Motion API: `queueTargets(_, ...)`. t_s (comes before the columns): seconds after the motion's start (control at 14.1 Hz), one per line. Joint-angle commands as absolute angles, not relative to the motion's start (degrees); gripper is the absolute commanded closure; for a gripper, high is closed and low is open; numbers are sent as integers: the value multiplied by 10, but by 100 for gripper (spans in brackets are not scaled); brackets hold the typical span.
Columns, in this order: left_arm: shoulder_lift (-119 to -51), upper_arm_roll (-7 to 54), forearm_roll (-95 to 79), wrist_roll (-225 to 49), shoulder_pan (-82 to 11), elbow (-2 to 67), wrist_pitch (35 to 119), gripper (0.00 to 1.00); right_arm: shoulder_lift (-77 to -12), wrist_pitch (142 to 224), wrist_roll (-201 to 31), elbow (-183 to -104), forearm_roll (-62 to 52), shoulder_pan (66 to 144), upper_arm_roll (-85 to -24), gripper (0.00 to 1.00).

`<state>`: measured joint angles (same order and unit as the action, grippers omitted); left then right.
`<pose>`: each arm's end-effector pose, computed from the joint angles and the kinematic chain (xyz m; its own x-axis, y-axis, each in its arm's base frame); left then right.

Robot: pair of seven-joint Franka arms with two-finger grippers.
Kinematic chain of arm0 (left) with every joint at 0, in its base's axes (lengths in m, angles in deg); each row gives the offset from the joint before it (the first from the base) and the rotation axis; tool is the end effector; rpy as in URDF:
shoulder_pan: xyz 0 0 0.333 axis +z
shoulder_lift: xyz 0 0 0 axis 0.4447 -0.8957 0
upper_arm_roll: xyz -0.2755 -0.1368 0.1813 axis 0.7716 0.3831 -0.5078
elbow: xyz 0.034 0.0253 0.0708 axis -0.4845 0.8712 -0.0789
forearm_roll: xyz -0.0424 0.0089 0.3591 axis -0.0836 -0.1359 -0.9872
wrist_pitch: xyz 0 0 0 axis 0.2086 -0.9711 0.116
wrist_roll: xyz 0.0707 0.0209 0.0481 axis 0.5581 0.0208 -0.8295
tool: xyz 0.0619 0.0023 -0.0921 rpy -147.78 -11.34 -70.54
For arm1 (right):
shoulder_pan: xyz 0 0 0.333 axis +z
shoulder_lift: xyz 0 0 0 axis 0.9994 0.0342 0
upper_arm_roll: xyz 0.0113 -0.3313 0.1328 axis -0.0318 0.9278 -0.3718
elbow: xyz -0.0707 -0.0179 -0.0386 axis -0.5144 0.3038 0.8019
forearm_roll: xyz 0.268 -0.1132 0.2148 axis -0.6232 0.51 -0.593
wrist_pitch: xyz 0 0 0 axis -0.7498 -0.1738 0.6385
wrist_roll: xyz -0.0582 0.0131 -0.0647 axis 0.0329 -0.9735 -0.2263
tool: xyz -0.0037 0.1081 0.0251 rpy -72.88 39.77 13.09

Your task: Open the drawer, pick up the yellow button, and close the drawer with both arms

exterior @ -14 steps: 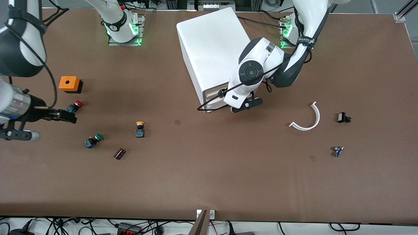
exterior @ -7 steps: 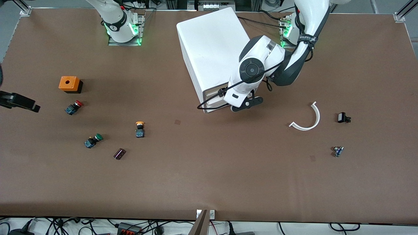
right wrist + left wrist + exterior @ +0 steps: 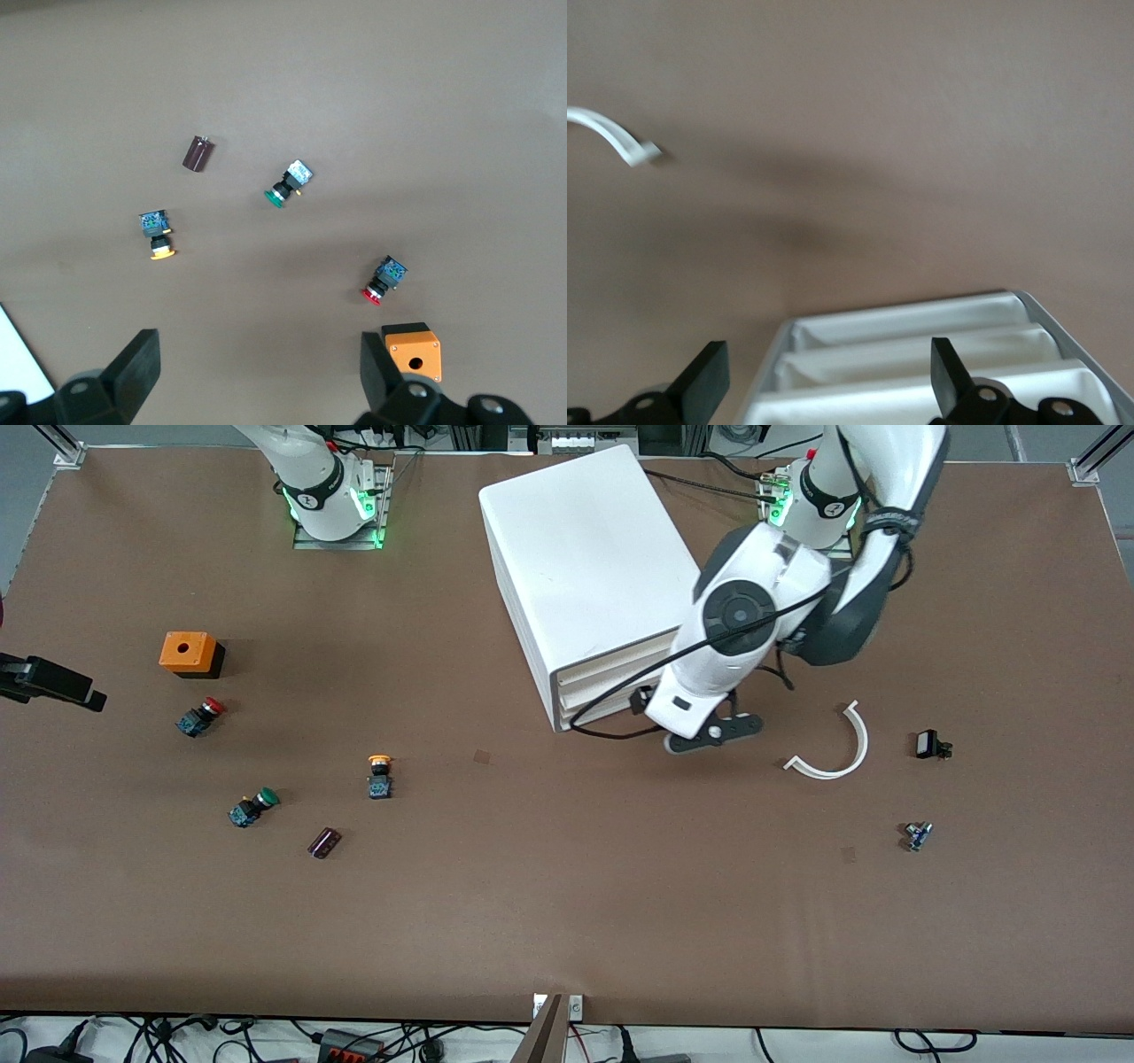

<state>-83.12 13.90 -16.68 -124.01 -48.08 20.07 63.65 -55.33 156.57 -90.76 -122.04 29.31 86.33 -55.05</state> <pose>0.5675 -0.3145 0.4581 0.9645 0.2238 -0.1402 0.2203 -0.9746 -0.0400 0.5953 -0.0544 0.6302 0.9920 -0.1241 -0.0229 -0.1248 -0.9916 -0.0342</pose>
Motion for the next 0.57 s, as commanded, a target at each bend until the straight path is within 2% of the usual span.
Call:
queueTargets(0.0, -827, 142, -203, -1134, -430, 137, 563, 0, -608, 1590, -910, -1296, 308, 860, -558, 0)
queueTargets(0.21, -822, 142, -202, -1004, -372, 80, 483, 0, -611, 1592, -898, -1304, 317, 858, -557, 0)
queueTargets(0.36, -778, 142, -197, -934, -327, 105, 470, 0, -617, 1601, -886, -1323, 327, 858, -557, 0)
queueTargets(0.5, -721, 141, -196, -843, -279, 145, 473, 0, -649, 1622, -888, -1370, 325, 859, -557, 0)
